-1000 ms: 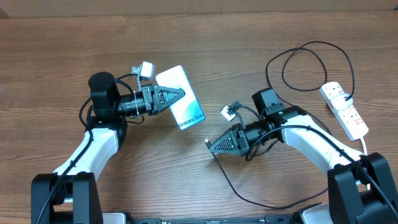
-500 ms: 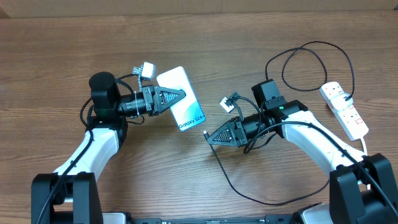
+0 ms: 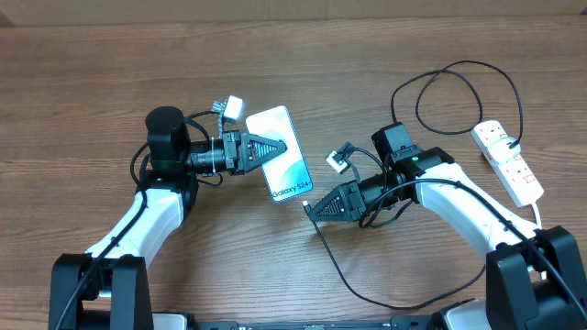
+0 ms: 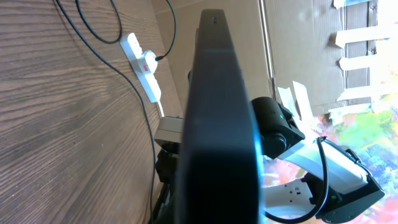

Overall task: Plug charger to phone and switch on socket
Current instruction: 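Carry the cable plug with the right gripper toward the phone's bottom port, then push the plug into the phone's port with the right gripper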

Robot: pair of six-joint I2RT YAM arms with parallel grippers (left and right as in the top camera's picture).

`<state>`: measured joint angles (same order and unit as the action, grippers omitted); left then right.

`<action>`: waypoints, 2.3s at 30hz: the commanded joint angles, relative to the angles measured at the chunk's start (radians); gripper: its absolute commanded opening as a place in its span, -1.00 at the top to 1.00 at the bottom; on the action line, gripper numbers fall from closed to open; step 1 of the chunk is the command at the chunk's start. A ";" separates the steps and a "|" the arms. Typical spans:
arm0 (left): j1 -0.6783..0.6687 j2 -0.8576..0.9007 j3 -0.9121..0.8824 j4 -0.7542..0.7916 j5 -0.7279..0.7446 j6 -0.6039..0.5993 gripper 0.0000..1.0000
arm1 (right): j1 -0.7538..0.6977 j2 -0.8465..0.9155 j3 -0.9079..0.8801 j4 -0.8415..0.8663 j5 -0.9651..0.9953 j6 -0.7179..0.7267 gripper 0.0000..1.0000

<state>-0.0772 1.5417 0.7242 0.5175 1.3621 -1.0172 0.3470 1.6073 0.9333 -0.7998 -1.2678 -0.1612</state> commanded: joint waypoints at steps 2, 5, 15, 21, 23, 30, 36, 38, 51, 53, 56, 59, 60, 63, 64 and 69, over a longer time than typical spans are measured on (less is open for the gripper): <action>-0.003 -0.010 0.010 0.011 0.029 0.014 0.91 | 0.000 -0.014 0.024 0.023 -0.016 -0.003 0.92; -0.003 -0.010 0.010 0.011 0.025 0.015 0.92 | 0.000 -0.014 0.024 0.048 -0.016 -0.003 0.92; -0.003 -0.010 0.010 0.011 -0.021 0.016 0.92 | 0.001 -0.014 0.024 0.084 -0.040 -0.003 0.92; -0.003 -0.010 0.010 0.010 -0.056 0.015 0.92 | 0.001 -0.014 0.024 0.115 -0.081 -0.003 0.92; -0.003 -0.010 0.010 0.008 -0.057 0.015 0.91 | 0.001 -0.014 0.024 0.119 -0.081 -0.003 0.92; -0.009 -0.010 0.010 -0.001 -0.077 0.016 0.92 | 0.026 -0.014 0.024 0.138 -0.082 -0.003 0.92; -0.010 -0.010 0.010 -0.001 -0.075 0.016 0.92 | 0.069 -0.014 0.024 0.190 -0.076 -0.002 0.92; -0.010 -0.010 0.010 -0.001 -0.065 0.016 0.92 | 0.069 -0.014 0.024 0.191 -0.068 0.002 0.92; -0.008 -0.010 0.010 -0.028 0.004 0.050 0.91 | 0.061 -0.014 0.025 0.228 -0.057 0.008 0.92; -0.008 -0.010 0.010 -0.027 0.005 0.053 0.92 | 0.061 -0.014 0.025 0.232 -0.053 0.009 0.92; -0.002 -0.010 0.010 -0.027 0.016 0.053 0.91 | 0.061 -0.014 0.025 0.240 -0.019 0.033 0.92; 0.014 -0.010 0.010 -0.027 0.027 0.053 0.92 | 0.061 -0.014 0.025 0.252 0.010 0.061 0.92; 0.020 -0.010 0.010 -0.027 0.031 0.053 0.91 | 0.061 -0.014 0.025 0.254 0.010 0.061 0.92; 0.026 -0.010 0.010 -0.027 0.045 0.053 0.91 | 0.061 -0.014 0.025 0.259 0.010 0.061 0.92; 0.026 -0.010 0.010 -0.027 0.046 0.053 0.92 | 0.061 -0.014 0.025 0.259 0.008 0.062 0.92; 0.026 -0.010 0.010 -0.027 0.042 0.054 0.92 | 0.061 -0.014 0.025 0.248 -0.002 0.061 0.92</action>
<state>-0.0544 1.5417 0.7242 0.4854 1.3705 -0.9913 0.4126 1.6073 0.9333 -0.5503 -1.2640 -0.1043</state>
